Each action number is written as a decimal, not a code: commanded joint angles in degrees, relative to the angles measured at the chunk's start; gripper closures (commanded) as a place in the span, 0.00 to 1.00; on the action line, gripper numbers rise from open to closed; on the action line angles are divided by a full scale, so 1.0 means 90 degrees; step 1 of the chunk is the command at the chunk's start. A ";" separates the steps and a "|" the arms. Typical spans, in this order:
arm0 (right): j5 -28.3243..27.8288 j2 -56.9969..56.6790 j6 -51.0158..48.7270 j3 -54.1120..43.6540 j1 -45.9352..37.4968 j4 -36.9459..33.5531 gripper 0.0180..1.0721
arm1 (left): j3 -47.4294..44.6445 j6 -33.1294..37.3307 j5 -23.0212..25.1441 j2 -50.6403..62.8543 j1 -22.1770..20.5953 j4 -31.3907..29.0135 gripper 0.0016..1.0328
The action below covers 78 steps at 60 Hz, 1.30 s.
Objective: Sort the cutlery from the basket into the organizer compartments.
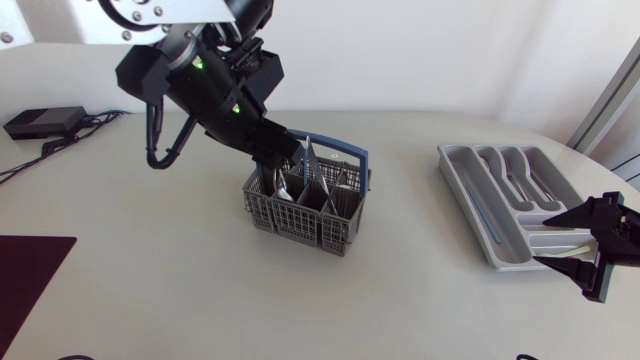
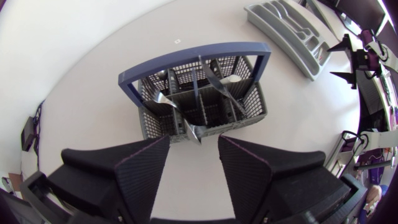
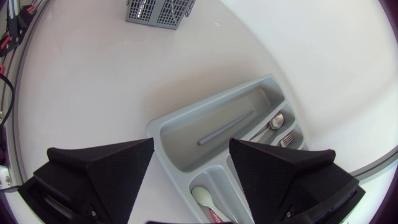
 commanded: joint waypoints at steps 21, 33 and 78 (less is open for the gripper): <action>-0.0124 -0.1239 0.1204 -0.1001 0.0937 0.0416 0.17 | 0.0091 -0.0194 -0.0479 0.0671 -0.0061 0.0152 0.51; -0.0046 -0.1795 0.1761 -0.1411 0.1493 0.0650 0.17 | -0.0046 -0.0203 -0.0674 0.0807 -0.0090 0.0357 0.60; 0.0062 -0.2049 0.2102 -0.1763 0.1962 0.0914 0.17 | -0.0124 -0.0106 -0.1358 0.1042 -0.0393 0.0357 0.92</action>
